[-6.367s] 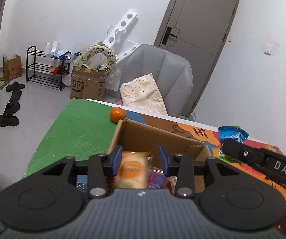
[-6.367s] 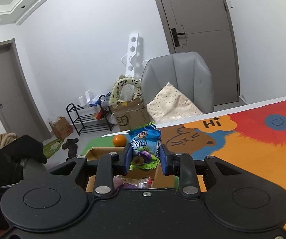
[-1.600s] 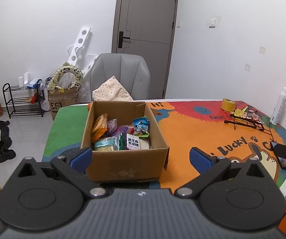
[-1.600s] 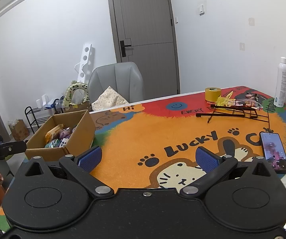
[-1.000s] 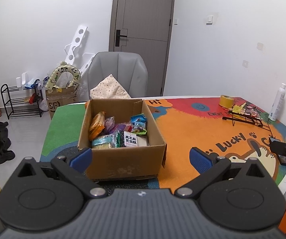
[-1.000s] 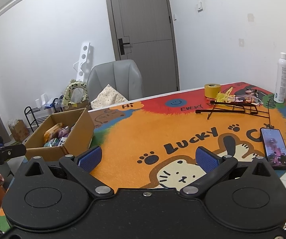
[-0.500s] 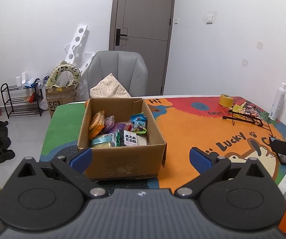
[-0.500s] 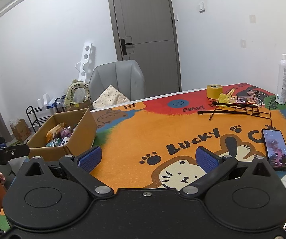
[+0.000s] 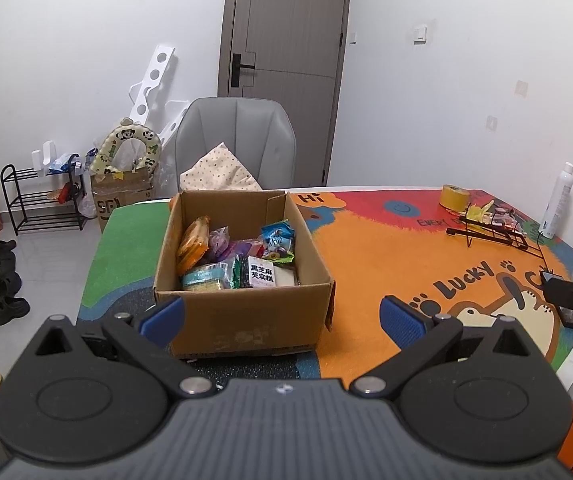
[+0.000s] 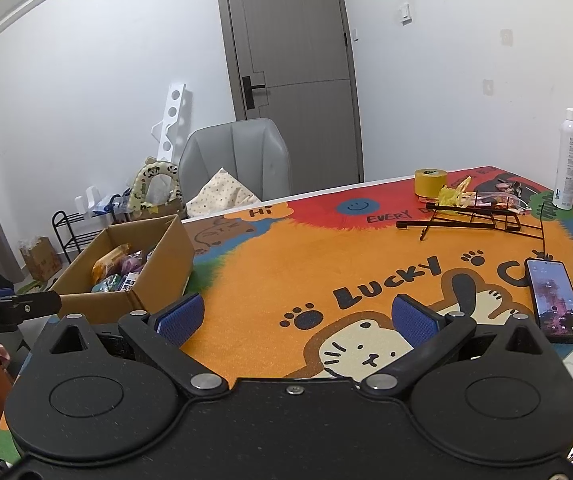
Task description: Organize snacks
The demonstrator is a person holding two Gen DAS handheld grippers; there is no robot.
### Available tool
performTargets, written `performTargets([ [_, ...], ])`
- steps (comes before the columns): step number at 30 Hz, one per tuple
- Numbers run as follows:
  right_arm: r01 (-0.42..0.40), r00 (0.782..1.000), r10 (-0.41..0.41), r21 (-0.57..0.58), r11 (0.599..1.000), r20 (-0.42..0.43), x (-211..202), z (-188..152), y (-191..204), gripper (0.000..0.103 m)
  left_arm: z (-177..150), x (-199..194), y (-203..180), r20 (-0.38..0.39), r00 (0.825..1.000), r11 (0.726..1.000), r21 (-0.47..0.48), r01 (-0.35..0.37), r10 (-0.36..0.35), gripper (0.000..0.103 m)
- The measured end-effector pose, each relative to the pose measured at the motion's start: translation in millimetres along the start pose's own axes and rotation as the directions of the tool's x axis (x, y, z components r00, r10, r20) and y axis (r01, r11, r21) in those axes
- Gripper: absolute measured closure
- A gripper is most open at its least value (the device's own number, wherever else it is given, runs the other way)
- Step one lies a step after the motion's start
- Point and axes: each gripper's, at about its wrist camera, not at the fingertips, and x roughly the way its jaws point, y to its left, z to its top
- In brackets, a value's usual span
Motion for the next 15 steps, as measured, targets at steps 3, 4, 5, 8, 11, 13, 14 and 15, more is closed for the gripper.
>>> performTargets([
  [3, 0.000, 1.000, 0.000, -0.002, 1.000, -0.001, 0.5, -0.6, -0.2, 0.000, -0.6, 0.3, 0.7, -0.003, 1.000, 1.000, -0.001, 0.000, 0.000, 0.000],
  [4, 0.000, 1.000, 0.000, -0.001, 1.000, -0.002, 0.6, -0.6, -0.2, 0.000, -0.3, 0.6, 0.7, -0.004, 1.000, 1.000, -0.001, 0.000, 0.000, 0.000],
  [5, -0.001, 1.000, 0.001, -0.002, 1.000, -0.002, 0.9, -1.0, -0.3, 0.000, -0.7, 0.5, 0.9, -0.004, 1.000, 1.000, 0.000, 0.000, 0.000, 0.000],
  [8, -0.005, 1.000, 0.005, -0.003, 1.000, -0.004, 1.1, -1.6, 0.2, 0.000, -0.6, 0.7, 0.7, -0.006, 1.000, 1.000, 0.001, -0.002, 0.002, 0.000],
  [11, -0.017, 1.000, 0.017, 0.007, 1.000, -0.008, 0.8, -1.3, -1.5, 0.000, -0.3, 0.9, 0.9, -0.005, 1.000, 1.000, 0.002, -0.001, 0.001, 0.000],
  [13, -0.014, 1.000, 0.014, 0.005, 1.000, -0.008, 0.9, -1.4, -1.3, 0.000, -0.3, 1.1, 0.9, -0.006, 1.000, 1.000, 0.001, -0.002, 0.002, 0.000],
  [14, -0.012, 1.000, 0.012, 0.004, 1.000, -0.007, 0.8, -1.5, -1.5, 0.000, -0.4, 1.1, 0.8, -0.007, 1.000, 1.000, 0.001, -0.001, 0.001, 0.000],
  [15, -0.012, 1.000, 0.012, 0.004, 1.000, -0.007, 0.6, -1.6, -1.9, 0.000, -0.5, 1.1, 0.8, -0.007, 1.000, 1.000, 0.001, -0.001, 0.001, 0.000],
])
